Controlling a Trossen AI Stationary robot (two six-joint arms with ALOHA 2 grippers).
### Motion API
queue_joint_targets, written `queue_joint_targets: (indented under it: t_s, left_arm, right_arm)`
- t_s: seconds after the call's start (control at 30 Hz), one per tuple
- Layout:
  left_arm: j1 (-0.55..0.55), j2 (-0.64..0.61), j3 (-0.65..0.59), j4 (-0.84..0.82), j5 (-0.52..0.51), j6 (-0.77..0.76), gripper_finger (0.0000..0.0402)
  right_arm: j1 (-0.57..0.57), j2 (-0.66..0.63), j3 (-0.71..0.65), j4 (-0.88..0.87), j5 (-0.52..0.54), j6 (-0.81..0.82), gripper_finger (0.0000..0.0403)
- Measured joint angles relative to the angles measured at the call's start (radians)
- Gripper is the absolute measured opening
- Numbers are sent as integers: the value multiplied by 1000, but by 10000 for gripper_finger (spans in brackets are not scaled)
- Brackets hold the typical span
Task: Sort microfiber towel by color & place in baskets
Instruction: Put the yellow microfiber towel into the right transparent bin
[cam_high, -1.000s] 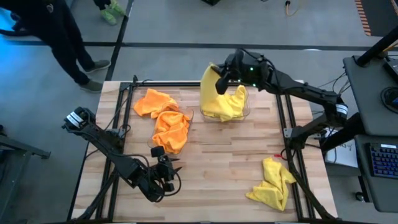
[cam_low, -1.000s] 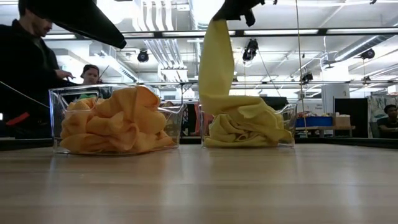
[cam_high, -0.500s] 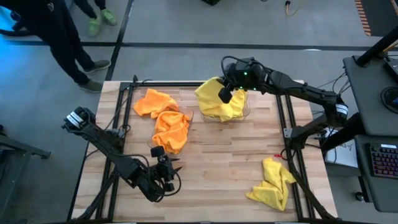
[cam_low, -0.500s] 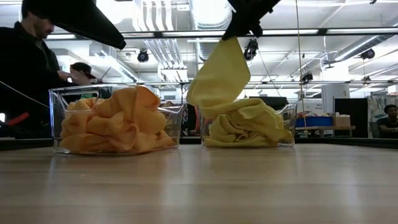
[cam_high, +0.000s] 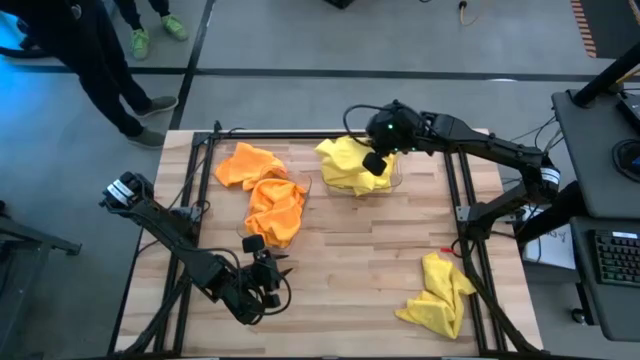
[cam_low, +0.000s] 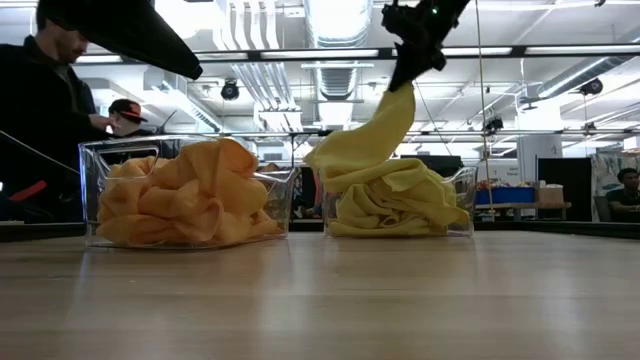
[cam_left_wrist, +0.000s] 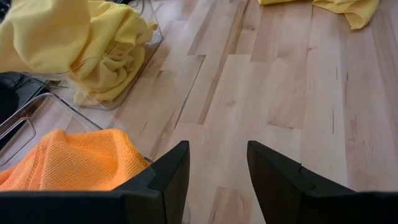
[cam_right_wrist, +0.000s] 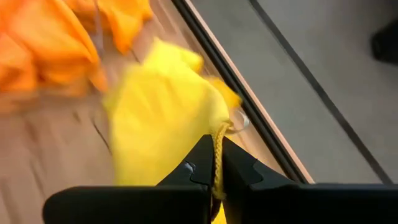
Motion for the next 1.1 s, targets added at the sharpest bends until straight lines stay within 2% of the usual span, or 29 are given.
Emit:
queue_joint_targets:
  t_s: [0.2, 0.43, 1.1]
  left_arm:
    - [0, 0, 0, 0, 0, 0, 146]
    - [0, 0, 0, 0, 0, 0, 146]
    - [0, 0, 0, 0, 0, 0, 146]
  right_arm:
    - [0, 0, -12, -103, 97, 2, 9]
    - [-5, 0, -92, -96, 146, 7, 9]
    - [-35, 0, -404, 238, 146, -5, 9]
